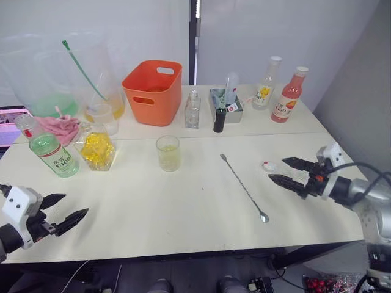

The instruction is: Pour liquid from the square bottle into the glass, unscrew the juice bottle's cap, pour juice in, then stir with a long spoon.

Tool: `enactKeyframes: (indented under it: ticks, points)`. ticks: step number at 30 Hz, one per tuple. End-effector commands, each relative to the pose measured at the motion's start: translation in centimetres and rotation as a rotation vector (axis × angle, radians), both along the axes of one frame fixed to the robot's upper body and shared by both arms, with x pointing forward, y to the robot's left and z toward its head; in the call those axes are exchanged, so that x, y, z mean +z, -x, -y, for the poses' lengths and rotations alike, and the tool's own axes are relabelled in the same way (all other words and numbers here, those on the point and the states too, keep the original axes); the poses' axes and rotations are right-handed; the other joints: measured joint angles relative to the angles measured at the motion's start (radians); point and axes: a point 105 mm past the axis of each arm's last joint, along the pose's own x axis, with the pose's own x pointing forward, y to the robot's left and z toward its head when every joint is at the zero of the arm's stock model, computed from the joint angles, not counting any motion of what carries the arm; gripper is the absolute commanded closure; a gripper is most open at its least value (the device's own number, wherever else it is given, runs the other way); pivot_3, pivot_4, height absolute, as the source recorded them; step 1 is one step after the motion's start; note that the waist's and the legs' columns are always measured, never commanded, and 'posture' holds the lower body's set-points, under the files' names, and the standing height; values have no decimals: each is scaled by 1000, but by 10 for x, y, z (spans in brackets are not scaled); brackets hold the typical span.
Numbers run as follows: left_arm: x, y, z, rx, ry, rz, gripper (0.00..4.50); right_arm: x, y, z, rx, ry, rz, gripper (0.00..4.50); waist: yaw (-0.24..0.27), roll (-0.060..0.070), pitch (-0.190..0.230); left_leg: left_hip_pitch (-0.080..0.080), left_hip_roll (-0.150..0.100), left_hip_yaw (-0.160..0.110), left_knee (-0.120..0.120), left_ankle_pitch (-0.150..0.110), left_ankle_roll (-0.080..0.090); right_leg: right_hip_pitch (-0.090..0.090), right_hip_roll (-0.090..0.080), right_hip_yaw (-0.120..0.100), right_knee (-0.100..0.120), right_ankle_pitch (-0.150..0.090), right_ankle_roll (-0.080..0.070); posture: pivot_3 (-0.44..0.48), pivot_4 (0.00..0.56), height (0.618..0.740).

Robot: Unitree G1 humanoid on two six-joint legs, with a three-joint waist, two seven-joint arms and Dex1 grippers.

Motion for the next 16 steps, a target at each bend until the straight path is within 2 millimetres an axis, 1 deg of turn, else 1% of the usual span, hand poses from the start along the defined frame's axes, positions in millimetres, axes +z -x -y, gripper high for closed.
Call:
enactKeyframes:
  ticks: [1, 3, 6, 9, 11, 16]
  points:
    - [-4, 14, -20, 84, -5, 30, 0, -14, 13, 31, -79, 7, 50, 51, 0, 0, 0, 4, 0, 0, 0, 0, 0, 4, 0, 0, 0, 0, 0, 0, 150, 740]
    - [-9, 20, -24, 105, -8, 11, 0, -20, 15, 38, -101, 24, 52, 51, -4, 0, 0, 10, 0, 1, -1, -2, 3, 12, -1, 0, -4, 0, 1, 0, 150, 740]
    - [-11, 24, -27, 117, 1, -6, 0, -24, 17, 44, -116, 31, 55, 51, -5, 0, 0, 12, 1, 4, 0, -2, 3, 14, 0, 2, -6, -1, 1, 0, 150, 740]
    - [-7, 23, -29, 155, 32, 34, 0, -27, 19, 55, -148, 42, 76, 51, -3, 0, 0, 20, 2, 5, 0, -2, 3, 22, 1, 2, -6, -1, 2, 0, 150, 740]
    - [-7, 21, -27, 154, 29, 45, 0, -28, 20, 58, -162, 50, 85, 51, 0, 0, 0, 24, 3, 6, -1, -3, 3, 27, 1, 2, -8, -2, 2, 0, 150, 740]
    - [-8, 16, -22, 138, 26, 37, 0, -36, 24, 62, -191, 53, 76, 51, 2, 0, 0, 23, 2, 6, -1, -3, 4, 27, 0, 2, -9, -2, 3, 0, 150, 740]
